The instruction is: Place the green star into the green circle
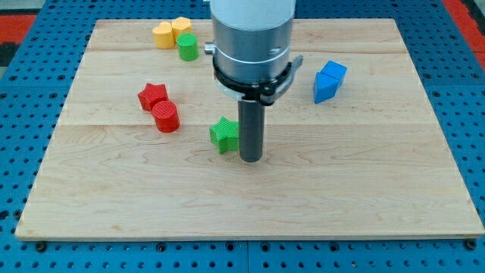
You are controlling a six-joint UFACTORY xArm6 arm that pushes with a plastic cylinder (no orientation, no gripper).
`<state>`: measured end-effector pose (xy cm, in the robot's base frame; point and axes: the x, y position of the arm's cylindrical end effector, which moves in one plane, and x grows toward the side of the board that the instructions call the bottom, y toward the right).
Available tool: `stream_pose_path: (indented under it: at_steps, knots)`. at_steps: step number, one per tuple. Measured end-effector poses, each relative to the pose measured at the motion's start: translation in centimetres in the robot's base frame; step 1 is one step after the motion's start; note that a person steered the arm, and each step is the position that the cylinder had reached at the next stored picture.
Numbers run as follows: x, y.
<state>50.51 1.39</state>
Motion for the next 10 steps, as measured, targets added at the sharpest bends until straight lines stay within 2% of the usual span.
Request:
stream_pose_path:
  at_steps: [1, 2, 4, 6, 7, 8, 9, 10]
  knots:
    - [1.1, 0.8]
    - [1.7, -3.1]
    - [-7.2, -4.7]
    - [-7.8, -6.9]
    - [-11.0, -9.4]
    - [-15.6, -10.2]
    - [-18.3, -10.5]
    - [-18.4, -9.1]
